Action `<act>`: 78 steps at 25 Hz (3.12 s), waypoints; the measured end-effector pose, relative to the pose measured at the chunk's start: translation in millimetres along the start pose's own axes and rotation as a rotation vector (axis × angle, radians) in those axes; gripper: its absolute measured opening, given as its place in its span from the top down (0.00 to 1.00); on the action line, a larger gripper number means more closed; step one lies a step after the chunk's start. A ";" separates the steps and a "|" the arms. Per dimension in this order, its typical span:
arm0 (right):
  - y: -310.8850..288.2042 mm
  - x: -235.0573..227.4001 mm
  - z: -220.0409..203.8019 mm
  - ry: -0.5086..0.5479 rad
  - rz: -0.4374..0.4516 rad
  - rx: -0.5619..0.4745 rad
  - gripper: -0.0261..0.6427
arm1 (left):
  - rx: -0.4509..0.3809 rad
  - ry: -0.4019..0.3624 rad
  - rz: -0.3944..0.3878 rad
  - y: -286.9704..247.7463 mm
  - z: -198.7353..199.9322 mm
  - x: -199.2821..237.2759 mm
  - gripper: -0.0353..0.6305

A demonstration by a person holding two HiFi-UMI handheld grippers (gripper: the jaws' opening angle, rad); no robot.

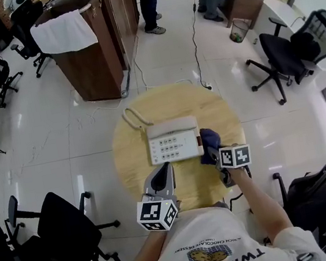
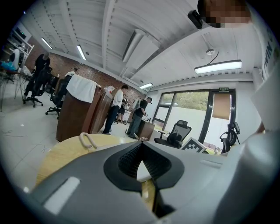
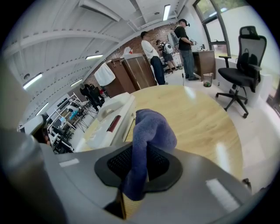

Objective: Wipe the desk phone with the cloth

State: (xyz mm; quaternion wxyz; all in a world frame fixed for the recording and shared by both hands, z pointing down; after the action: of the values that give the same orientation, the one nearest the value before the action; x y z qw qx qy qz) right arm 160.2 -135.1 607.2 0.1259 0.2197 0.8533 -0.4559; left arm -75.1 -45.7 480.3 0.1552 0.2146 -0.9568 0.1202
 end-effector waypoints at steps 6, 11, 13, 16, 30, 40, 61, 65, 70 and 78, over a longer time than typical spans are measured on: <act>-14.0 1.8 18.2 0.029 -0.013 0.013 0.86 | 0.001 0.005 -0.006 -3.2 3.2 8.7 0.96; -24.6 -2.6 47.8 0.065 -0.037 0.015 0.86 | 0.006 0.001 -0.017 -7.2 6.6 15.3 0.96; -28.0 -4.1 61.2 0.080 -0.048 0.014 0.86 | 0.007 0.002 -0.023 -9.3 7.8 16.8 0.96; -34.2 -6.4 80.5 0.108 -0.061 0.015 0.86 | 0.007 0.006 -0.029 -12.4 8.9 18.7 0.96; -76.1 5.8 152.0 0.332 -0.102 0.091 0.86 | 0.008 0.018 -0.013 -10.1 12.7 37.0 0.96; -97.2 27.3 180.3 0.465 -0.101 0.142 0.86 | 0.001 0.058 0.003 -7.7 11.3 40.2 0.96; -181.9 182.7 169.2 0.754 0.105 0.266 0.86 | -0.031 0.117 0.134 11.5 6.0 60.2 0.96; -185.3 187.2 162.2 0.771 0.104 0.274 0.86 | -0.036 0.118 0.141 12.2 7.5 62.4 0.96; -179.7 182.8 169.5 0.743 0.086 0.233 0.86 | -0.041 0.114 0.138 11.3 9.3 64.4 0.96; -131.2 185.1 180.4 0.729 0.119 0.080 0.86 | -0.050 0.087 0.120 9.1 14.6 52.7 0.96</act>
State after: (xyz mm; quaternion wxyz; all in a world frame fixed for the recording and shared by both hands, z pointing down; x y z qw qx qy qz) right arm -62.8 -301.3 525.5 -0.1688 0.4218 0.8092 -0.3727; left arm -128.1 -61.6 483.7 0.1943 0.1473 -0.9631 0.1144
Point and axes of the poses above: the fingertips, and each gripper's own axes: y backward along the fingers, x to its left, z out of its top, the point moved 6 cm from there along y, backward along the fingers
